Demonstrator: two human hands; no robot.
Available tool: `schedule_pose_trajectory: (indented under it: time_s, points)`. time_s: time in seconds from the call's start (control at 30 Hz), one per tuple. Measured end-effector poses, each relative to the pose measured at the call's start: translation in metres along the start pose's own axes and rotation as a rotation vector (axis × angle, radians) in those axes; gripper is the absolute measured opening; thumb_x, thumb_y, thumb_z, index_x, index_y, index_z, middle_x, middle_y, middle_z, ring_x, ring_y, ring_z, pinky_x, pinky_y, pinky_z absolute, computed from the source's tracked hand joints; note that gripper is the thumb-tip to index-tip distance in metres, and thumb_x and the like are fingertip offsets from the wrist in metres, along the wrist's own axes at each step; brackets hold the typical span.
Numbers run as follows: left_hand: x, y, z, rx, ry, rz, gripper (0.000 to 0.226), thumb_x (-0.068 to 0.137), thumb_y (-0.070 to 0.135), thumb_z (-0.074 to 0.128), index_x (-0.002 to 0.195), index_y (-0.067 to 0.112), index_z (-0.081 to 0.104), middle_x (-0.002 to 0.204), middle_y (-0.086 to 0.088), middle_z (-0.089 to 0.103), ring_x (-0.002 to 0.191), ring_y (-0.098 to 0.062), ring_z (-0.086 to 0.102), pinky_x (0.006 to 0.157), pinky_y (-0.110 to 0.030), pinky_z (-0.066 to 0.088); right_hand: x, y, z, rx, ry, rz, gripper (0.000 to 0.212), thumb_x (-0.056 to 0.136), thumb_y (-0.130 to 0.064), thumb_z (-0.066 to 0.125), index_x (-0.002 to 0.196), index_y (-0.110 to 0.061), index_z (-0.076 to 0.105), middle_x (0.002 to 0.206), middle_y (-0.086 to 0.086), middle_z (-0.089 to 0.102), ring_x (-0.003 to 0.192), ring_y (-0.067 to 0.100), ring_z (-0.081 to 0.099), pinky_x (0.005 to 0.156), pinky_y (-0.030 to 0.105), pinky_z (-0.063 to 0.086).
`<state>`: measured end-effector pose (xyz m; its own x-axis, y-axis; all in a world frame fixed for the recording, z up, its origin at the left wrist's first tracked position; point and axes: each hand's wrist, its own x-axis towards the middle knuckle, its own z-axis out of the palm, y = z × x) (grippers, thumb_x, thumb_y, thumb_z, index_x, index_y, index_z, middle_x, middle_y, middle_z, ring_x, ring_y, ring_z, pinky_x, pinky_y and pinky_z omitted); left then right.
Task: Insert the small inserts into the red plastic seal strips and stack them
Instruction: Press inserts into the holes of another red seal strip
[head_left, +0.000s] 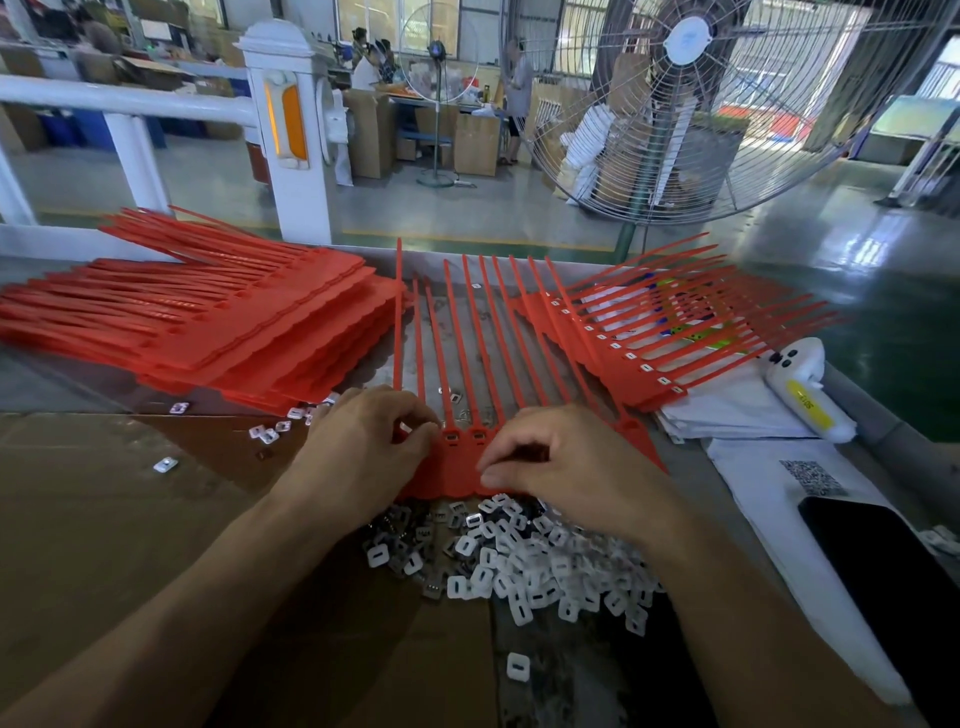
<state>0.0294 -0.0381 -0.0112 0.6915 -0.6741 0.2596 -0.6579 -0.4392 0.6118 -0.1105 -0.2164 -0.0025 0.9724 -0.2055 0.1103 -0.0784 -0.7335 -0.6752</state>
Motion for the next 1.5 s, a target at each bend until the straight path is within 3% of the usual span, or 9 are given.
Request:
schedule_pose_trajectory:
  time_s: [0.13,0.53,0.7,0.8,0.93,1.03,1.1,1.33,1.5]
  points:
    - [0.000,0.001,0.000,0.004,0.007,0.011,0.012,0.095,0.039,0.063,0.097,0.034,0.074,0.098,0.018,0.066,0.100,-0.010,0.060,0.100,-0.050,0.046,0.000,-0.007,0.005,-0.041,-0.116,-0.039,0.006,0.086,-0.033,0.083,0.090,-0.032,0.079,0.093,-0.018,0.068,0.086,-0.001,0.065,0.074,0.015,0.045]
    - [0.000,0.000,0.000,-0.002,0.002,0.001,0.013,0.095,0.041,0.064,0.097,0.033,0.074,0.097,0.018,0.065,0.096,-0.005,0.060,0.096,-0.046,0.050,-0.005,-0.021,0.006,-0.249,-0.169,-0.099,0.004,0.090,-0.027,0.075,0.090,-0.030,0.073,0.093,-0.017,0.062,0.087,-0.001,0.061,0.076,0.021,0.053]
    - [0.000,0.000,0.000,0.000,0.003,0.004,0.013,0.095,0.041,0.064,0.097,0.033,0.074,0.096,0.019,0.065,0.098,-0.007,0.060,0.098,-0.048,0.048,-0.006,-0.020,0.005,-0.099,-0.141,-0.062,0.009,0.092,-0.024,0.074,0.087,-0.031,0.070,0.091,-0.017,0.069,0.080,-0.002,0.066,0.068,0.016,0.052]
    - [0.000,0.000,0.000,-0.003,0.000,0.007,0.013,0.095,0.042,0.064,0.097,0.034,0.074,0.095,0.020,0.065,0.098,-0.007,0.060,0.098,-0.048,0.048,-0.007,-0.017,0.002,0.017,-0.062,-0.027,0.011,0.093,-0.024,0.072,0.086,-0.032,0.068,0.083,-0.015,0.072,0.070,0.003,0.068,0.061,0.019,0.053]
    - [0.001,-0.002,0.000,-0.013,-0.012,-0.006,0.013,0.095,0.044,0.063,0.097,0.036,0.074,0.098,0.020,0.065,0.099,-0.006,0.059,0.097,-0.046,0.050,-0.006,-0.010,-0.003,0.136,0.137,0.008,0.013,0.094,-0.019,0.072,0.089,-0.030,0.070,0.085,-0.008,0.074,0.074,0.004,0.068,0.066,0.019,0.054]
    - [0.001,-0.003,0.000,-0.019,-0.020,-0.008,0.014,0.095,0.045,0.063,0.098,0.037,0.073,0.100,0.020,0.065,0.099,-0.005,0.059,0.096,-0.045,0.051,-0.003,-0.003,-0.006,0.177,0.324,0.090,0.018,0.095,-0.017,0.071,0.091,-0.035,0.073,0.090,-0.017,0.073,0.080,-0.001,0.067,0.067,0.010,0.049]
    - [0.000,-0.003,0.000,-0.021,-0.018,-0.005,0.014,0.095,0.045,0.063,0.097,0.037,0.073,0.099,0.020,0.065,0.099,-0.005,0.060,0.095,-0.046,0.051,-0.002,0.004,-0.010,0.210,0.432,0.174,0.019,0.095,-0.018,0.070,0.092,-0.036,0.075,0.087,-0.023,0.072,0.075,-0.004,0.066,0.065,0.015,0.049]
    - [0.001,-0.002,0.000,-0.012,-0.017,-0.001,0.013,0.096,0.043,0.063,0.098,0.035,0.074,0.096,0.022,0.063,0.095,-0.002,0.059,0.097,-0.046,0.050,-0.007,0.020,-0.025,0.220,0.492,0.323,0.018,0.096,-0.019,0.071,0.101,-0.034,0.078,0.076,-0.013,0.074,0.056,0.002,0.067,0.053,0.012,0.048]
    - [0.000,-0.003,-0.001,-0.010,-0.025,-0.001,0.014,0.096,0.042,0.063,0.098,0.034,0.074,0.097,0.022,0.064,0.096,-0.002,0.059,0.096,-0.045,0.051,-0.006,0.030,-0.036,0.243,0.625,0.369,0.013,0.096,-0.016,0.070,0.089,-0.024,0.077,0.072,-0.004,0.076,0.054,0.004,0.062,0.050,0.024,0.050]
